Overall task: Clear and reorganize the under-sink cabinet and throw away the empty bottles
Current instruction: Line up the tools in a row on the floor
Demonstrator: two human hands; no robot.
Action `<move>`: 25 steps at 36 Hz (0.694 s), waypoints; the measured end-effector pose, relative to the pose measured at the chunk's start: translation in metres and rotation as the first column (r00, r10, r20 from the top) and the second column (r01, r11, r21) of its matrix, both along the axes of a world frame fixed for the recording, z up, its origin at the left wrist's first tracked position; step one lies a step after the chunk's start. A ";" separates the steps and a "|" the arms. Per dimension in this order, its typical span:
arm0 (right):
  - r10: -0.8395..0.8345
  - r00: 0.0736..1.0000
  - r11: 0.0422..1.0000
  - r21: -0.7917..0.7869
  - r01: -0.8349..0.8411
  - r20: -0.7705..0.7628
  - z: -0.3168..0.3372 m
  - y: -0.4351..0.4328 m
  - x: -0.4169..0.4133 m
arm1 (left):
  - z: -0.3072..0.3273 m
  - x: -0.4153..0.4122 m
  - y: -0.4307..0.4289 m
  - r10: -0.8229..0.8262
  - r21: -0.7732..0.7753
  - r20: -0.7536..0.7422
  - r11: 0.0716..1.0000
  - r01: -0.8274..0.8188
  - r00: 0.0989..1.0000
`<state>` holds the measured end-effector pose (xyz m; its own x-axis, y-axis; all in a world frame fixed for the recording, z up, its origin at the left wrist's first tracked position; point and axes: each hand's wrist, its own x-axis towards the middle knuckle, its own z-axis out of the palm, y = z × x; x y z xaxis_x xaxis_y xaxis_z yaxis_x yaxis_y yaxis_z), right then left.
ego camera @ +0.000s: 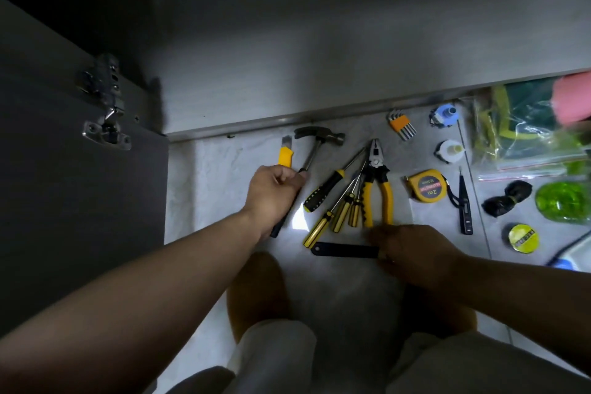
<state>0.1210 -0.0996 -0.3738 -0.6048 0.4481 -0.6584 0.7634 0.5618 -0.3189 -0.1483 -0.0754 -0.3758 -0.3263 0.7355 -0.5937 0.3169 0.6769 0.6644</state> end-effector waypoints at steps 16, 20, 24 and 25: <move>0.148 0.983 0.983 0.089 -0.157 0.106 -0.005 0.009 -0.002 | -0.004 -0.052 -0.062 -0.009 0.167 -0.381 0.983 0.078 0.924; 0.120 0.990 0.990 0.063 -0.125 0.067 -0.004 0.007 0.002 | -0.007 -0.066 -0.068 0.055 0.136 -0.486 0.991 0.013 0.872; 0.143 0.990 0.989 0.037 -0.143 0.014 -0.006 0.005 0.008 | -0.012 -0.077 -0.064 0.147 0.074 -0.524 0.989 -0.127 0.839; 0.132 0.991 0.991 0.020 -0.131 -0.013 -0.005 0.006 0.011 | -0.014 -0.080 -0.062 0.169 0.056 -0.525 0.985 -0.164 0.835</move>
